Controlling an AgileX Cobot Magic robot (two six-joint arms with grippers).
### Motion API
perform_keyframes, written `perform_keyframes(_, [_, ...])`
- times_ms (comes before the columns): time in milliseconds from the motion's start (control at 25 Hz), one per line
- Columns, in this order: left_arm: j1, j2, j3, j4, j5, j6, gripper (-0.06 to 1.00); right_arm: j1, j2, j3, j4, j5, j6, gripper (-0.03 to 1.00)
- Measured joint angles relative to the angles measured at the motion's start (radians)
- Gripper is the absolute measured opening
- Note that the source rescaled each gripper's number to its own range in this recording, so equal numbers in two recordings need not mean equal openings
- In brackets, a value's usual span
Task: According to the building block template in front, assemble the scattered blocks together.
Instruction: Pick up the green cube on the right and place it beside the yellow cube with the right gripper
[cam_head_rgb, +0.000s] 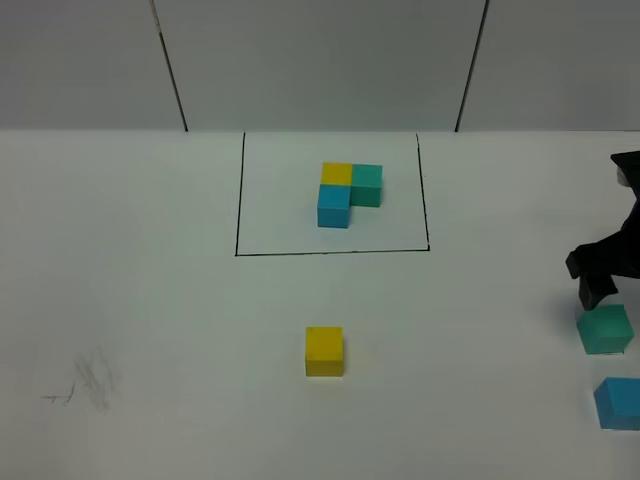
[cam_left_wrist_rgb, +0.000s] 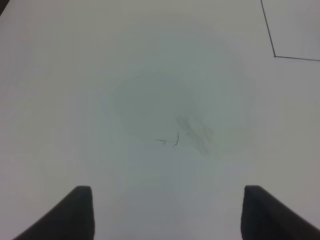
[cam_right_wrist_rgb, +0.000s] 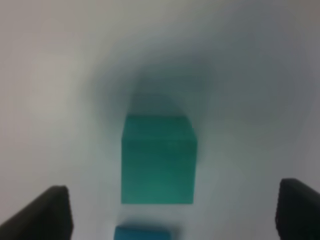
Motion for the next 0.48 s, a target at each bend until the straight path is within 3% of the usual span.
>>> perform_keyframes(480, [0.000,0.000,0.000,0.000,0.000,0.000,0.37,0.000,0.005,0.143,0.064,-0.199,0.017,0.68])
